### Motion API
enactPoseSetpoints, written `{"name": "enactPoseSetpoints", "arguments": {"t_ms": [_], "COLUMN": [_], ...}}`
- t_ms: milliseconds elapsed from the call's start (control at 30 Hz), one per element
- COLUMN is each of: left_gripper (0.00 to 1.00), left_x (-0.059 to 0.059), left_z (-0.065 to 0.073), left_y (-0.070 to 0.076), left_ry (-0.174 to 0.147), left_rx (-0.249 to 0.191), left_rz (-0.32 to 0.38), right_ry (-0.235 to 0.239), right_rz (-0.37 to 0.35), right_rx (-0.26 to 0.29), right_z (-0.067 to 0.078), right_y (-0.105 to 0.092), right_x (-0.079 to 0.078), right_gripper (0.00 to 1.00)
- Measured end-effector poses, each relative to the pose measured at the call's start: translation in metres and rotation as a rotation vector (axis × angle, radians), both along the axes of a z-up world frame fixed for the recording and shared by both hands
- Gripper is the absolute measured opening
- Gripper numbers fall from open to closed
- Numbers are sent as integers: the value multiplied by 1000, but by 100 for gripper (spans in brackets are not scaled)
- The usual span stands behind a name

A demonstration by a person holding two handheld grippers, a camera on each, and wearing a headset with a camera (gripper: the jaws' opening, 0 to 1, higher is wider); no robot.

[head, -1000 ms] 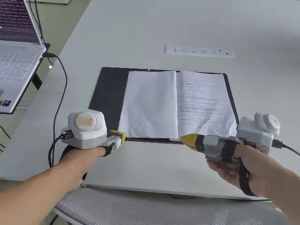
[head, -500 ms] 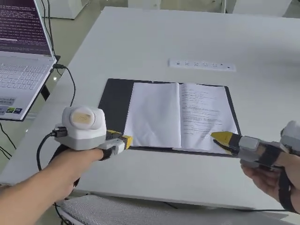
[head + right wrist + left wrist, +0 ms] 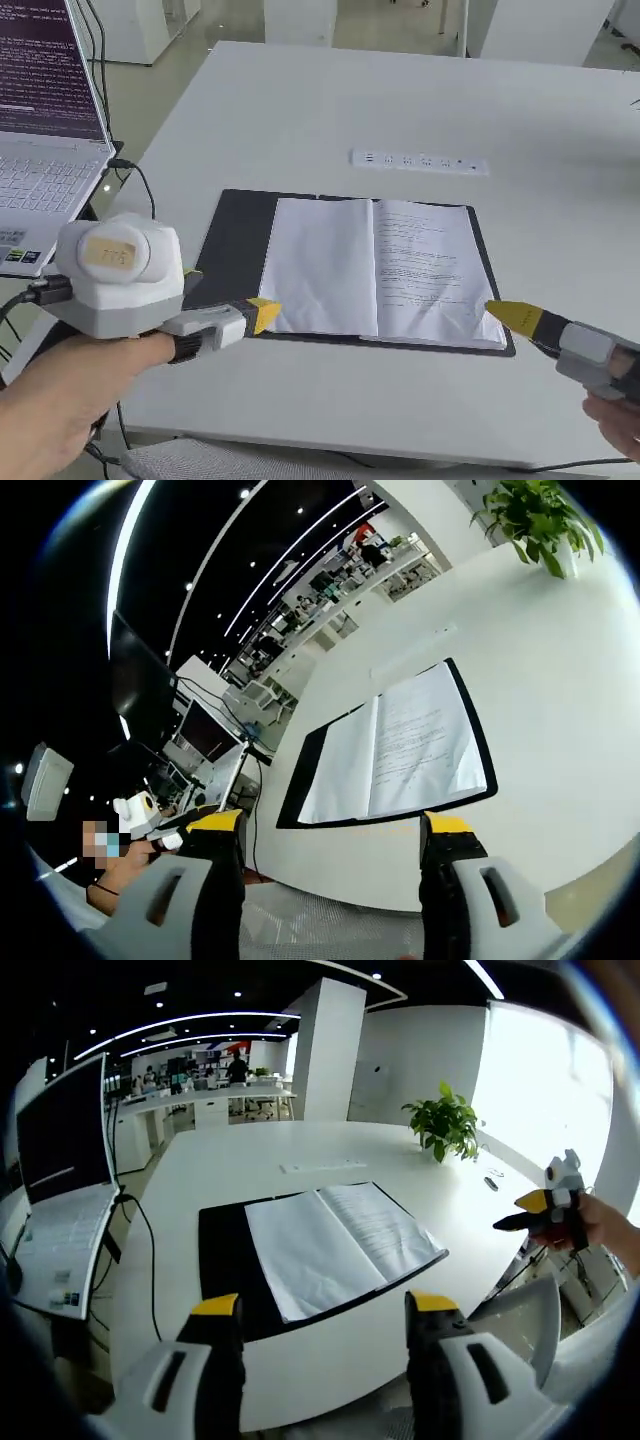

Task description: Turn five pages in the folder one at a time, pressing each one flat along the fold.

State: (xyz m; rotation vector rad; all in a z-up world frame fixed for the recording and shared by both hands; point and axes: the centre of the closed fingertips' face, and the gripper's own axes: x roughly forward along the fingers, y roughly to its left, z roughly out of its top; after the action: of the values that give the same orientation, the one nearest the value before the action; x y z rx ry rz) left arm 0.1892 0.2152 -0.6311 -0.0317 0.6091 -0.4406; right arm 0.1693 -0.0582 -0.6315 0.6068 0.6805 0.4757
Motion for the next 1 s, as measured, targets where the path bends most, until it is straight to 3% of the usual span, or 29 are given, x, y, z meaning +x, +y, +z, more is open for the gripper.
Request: {"name": "enactPoseSetpoints", "arguments": {"t_ms": [100, 267, 400, 667, 1000], "left_gripper": [70, 75, 79, 81, 83], "left_x": [-7, -18, -22, -23, -23], "left_z": [6, 11, 15, 21, 16], "left_y": [2, 4, 6, 8, 4], "left_ry": [15, 22, 23, 24, 40], "left_rx": [-9, 14, 53, 48, 48], "left_rz": [10, 2, -15, -15, -17], "right_ry": [-13, -65, -96, -85, -73], "right_rz": [-16, -73, -111, -84, -66], "right_rx": [-43, -85, -152, -202, -205], "right_z": [5, 19, 24, 23, 16], "right_y": [-7, -22, -34, -35, -34], "right_x": [-5, -7, -7, -10, -5], "right_gripper": [77, 82, 86, 88, 89]}}
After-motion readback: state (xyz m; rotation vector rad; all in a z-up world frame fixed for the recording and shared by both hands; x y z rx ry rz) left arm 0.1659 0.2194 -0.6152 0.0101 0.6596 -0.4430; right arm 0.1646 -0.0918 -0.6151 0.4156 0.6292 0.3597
